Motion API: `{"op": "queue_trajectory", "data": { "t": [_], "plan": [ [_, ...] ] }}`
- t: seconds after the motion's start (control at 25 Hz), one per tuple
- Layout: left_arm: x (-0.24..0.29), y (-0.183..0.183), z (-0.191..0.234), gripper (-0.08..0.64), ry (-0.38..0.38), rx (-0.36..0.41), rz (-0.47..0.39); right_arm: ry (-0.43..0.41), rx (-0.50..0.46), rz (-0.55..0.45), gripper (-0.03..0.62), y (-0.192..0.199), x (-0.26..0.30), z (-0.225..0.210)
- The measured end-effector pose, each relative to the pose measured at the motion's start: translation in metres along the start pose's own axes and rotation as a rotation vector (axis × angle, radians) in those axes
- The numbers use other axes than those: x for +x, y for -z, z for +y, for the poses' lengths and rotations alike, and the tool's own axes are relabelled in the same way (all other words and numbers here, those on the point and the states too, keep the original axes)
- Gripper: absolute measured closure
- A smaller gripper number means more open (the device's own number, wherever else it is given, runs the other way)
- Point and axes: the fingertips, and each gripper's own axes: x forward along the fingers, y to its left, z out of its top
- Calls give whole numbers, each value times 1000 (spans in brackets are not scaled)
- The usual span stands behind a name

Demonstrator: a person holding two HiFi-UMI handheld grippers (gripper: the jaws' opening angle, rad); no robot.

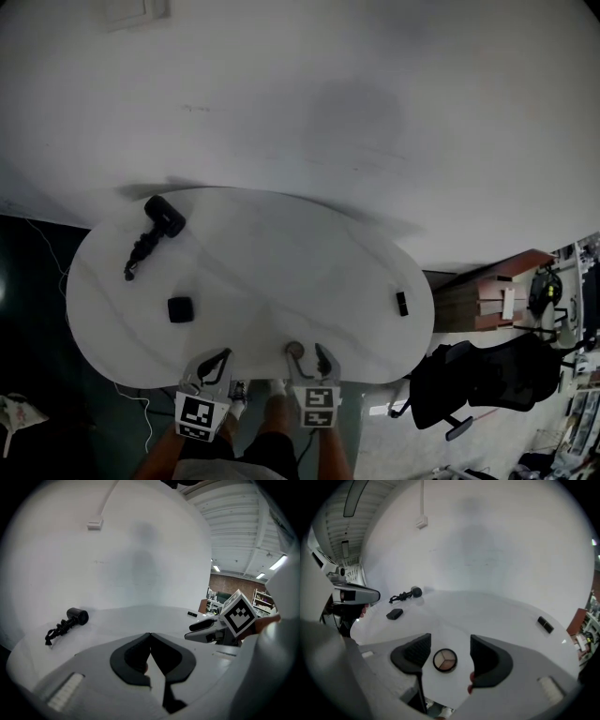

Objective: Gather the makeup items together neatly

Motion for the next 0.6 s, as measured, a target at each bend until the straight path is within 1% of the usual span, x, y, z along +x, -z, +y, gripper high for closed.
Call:
{"op": "queue_trajectory", "data": {
  "t": [0.12, 0.36, 0.4, 0.48, 0.52, 0.6],
  "plan": [
    [0, -21, -1, 549, 8, 19, -40, 9, 15, -57, 327, -21, -14, -5],
    [-2, -72, -10, 549, 34, 62, -132, 59, 3, -169, 328, -65, -53, -17],
    [-4, -81, -12, 549, 40, 68, -148, 69, 1, -190, 346, -72, -60, -19],
    [-7, -97, -17, 550, 49, 83, -180, 89, -2, -233, 354, -87, -75, -21],
    [-9, -104, -19, 549, 53, 89, -195, 100, -5, -254, 379, -94, -83, -22],
    [-14, -118, -24, 550, 59, 98, -224, 123, -17, -293, 389, -106, -97, -23]
  ]
}}
